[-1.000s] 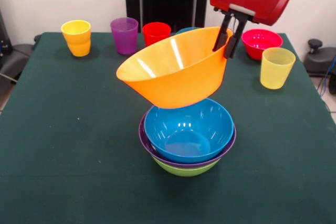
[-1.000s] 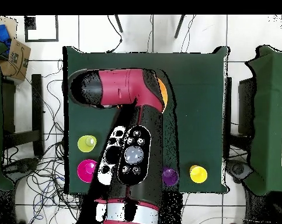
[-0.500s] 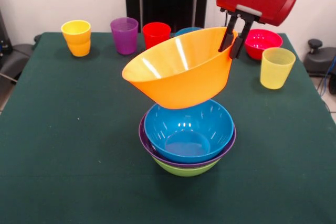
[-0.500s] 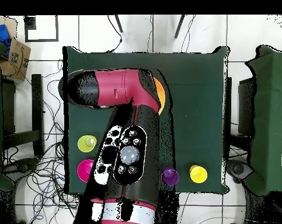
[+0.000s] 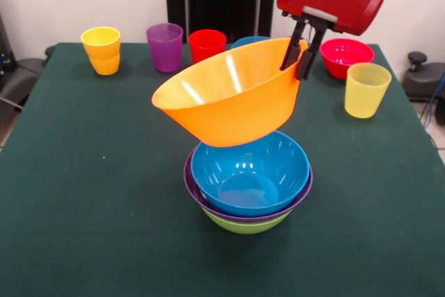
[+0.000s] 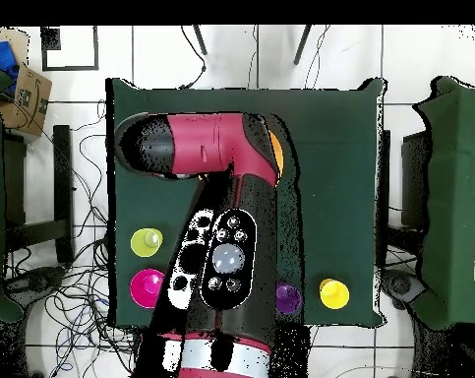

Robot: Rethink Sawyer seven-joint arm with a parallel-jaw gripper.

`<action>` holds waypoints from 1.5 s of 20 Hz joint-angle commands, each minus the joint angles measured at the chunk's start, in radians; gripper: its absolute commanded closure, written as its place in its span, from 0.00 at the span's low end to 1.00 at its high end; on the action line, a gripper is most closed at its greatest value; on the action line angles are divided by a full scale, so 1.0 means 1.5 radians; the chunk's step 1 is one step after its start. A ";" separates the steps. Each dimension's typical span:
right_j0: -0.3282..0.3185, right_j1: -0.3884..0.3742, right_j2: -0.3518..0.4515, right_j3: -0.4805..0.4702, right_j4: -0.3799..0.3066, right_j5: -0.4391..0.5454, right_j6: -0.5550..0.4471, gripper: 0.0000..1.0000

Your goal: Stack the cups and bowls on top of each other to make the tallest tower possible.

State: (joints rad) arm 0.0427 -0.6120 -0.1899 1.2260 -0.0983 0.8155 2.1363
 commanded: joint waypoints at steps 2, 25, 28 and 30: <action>-0.024 0.035 0.064 -0.029 -0.039 0.044 -0.071 1.00; -0.012 0.067 0.067 -0.102 -0.030 0.097 -0.054 1.00; -0.007 0.069 0.064 -0.111 -0.028 0.108 -0.049 1.00; -0.004 0.073 0.062 -0.115 -0.027 0.109 -0.043 1.00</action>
State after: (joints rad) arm 0.0125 -0.5466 -0.1839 1.0753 -0.0985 0.8473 2.1363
